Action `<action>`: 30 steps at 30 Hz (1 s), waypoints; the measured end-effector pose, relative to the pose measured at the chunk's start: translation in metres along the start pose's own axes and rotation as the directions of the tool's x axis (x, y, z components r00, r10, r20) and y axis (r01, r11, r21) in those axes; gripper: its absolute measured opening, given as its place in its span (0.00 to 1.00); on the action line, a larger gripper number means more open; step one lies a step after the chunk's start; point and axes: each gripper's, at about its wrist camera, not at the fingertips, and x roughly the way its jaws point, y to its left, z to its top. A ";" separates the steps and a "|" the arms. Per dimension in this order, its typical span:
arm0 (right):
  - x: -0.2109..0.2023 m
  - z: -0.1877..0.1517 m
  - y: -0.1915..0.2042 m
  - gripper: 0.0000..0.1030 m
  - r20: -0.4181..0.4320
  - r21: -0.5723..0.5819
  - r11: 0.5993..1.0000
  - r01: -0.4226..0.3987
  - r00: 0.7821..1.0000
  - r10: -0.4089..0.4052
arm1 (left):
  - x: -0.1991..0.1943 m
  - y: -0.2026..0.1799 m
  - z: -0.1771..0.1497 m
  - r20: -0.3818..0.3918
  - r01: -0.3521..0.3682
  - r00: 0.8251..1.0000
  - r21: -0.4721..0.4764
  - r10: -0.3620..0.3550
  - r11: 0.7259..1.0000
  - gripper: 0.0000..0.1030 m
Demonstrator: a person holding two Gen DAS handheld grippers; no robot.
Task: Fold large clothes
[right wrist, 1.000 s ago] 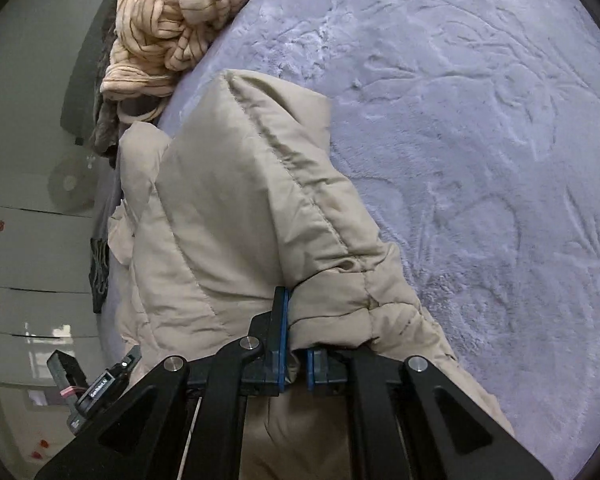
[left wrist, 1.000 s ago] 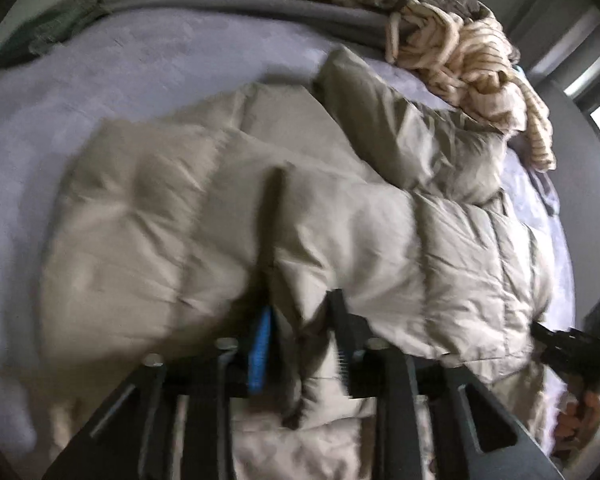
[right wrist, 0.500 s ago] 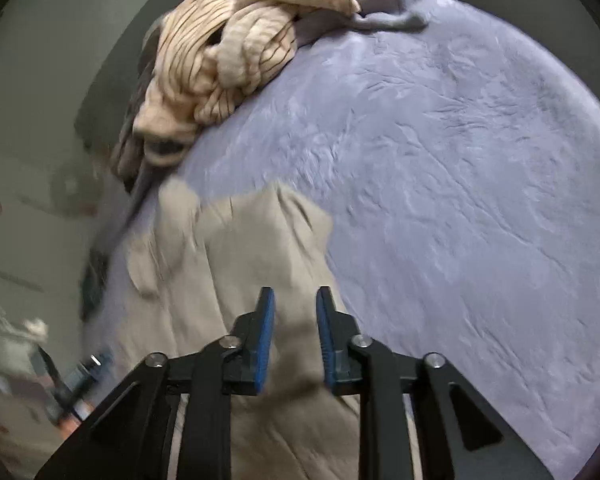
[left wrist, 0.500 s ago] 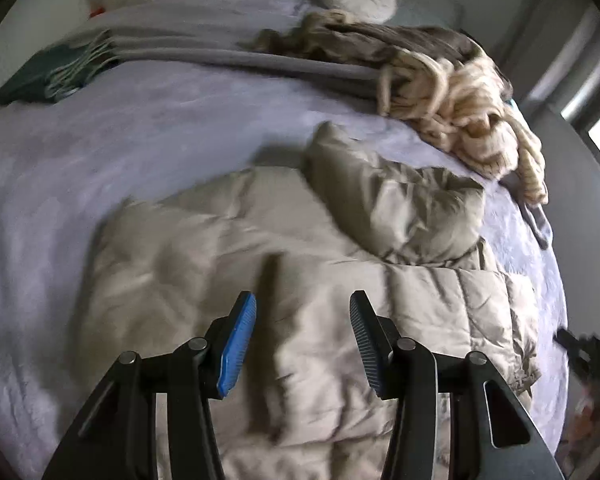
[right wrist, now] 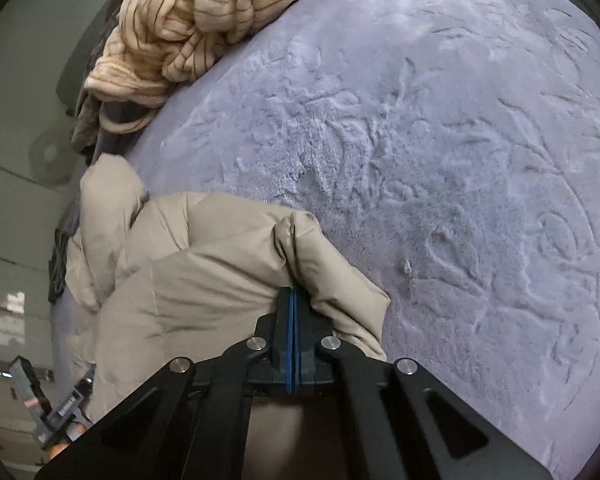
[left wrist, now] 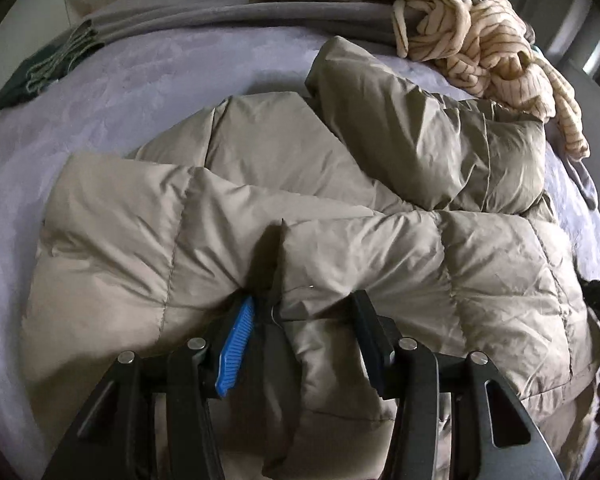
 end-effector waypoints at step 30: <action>-0.105 -0.116 -0.011 0.03 -0.041 -0.162 0.963 0.214 0.974 -0.223 | -0.081 0.028 -0.069 -0.037 -0.147 0.988 0.034 0.148 0.989 0.51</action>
